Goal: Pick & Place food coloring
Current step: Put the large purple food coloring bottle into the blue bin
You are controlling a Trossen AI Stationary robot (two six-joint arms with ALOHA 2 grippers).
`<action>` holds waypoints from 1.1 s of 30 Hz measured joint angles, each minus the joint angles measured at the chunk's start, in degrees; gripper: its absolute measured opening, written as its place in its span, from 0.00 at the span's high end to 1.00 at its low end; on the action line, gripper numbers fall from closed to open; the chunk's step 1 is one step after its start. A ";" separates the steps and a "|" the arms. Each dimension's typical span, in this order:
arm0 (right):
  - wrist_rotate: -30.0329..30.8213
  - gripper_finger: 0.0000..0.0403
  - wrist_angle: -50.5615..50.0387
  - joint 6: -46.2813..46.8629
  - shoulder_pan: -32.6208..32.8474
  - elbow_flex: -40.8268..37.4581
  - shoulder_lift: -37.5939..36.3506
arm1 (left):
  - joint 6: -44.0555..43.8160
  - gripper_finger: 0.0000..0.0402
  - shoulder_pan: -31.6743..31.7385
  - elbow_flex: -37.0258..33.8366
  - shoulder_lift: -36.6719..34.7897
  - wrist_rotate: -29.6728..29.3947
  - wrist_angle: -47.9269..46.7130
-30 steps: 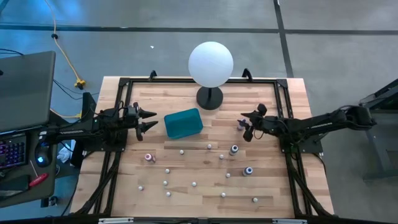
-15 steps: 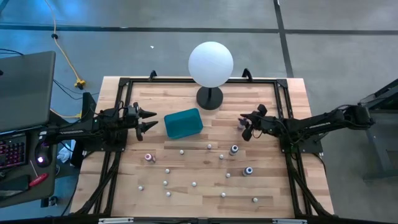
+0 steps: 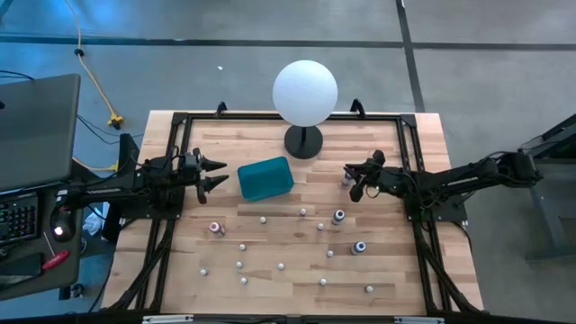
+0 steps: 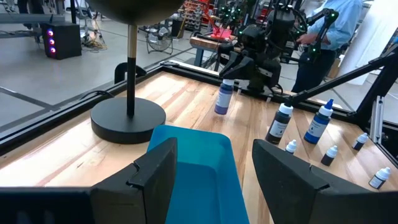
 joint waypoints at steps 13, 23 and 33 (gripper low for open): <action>-6.78 0.92 21.24 -6.32 0.00 7.90 0.73 | -0.02 0.49 -0.01 0.00 -0.02 -0.98 0.54; -9.95 0.91 12.32 -12.57 -0.02 31.94 25.53 | -0.09 0.49 -0.02 0.00 -0.02 -3.16 8.59; -5.85 0.92 10.04 -15.47 -0.34 49.53 47.70 | 0.00 0.49 -0.01 0.04 0.01 -6.54 7.64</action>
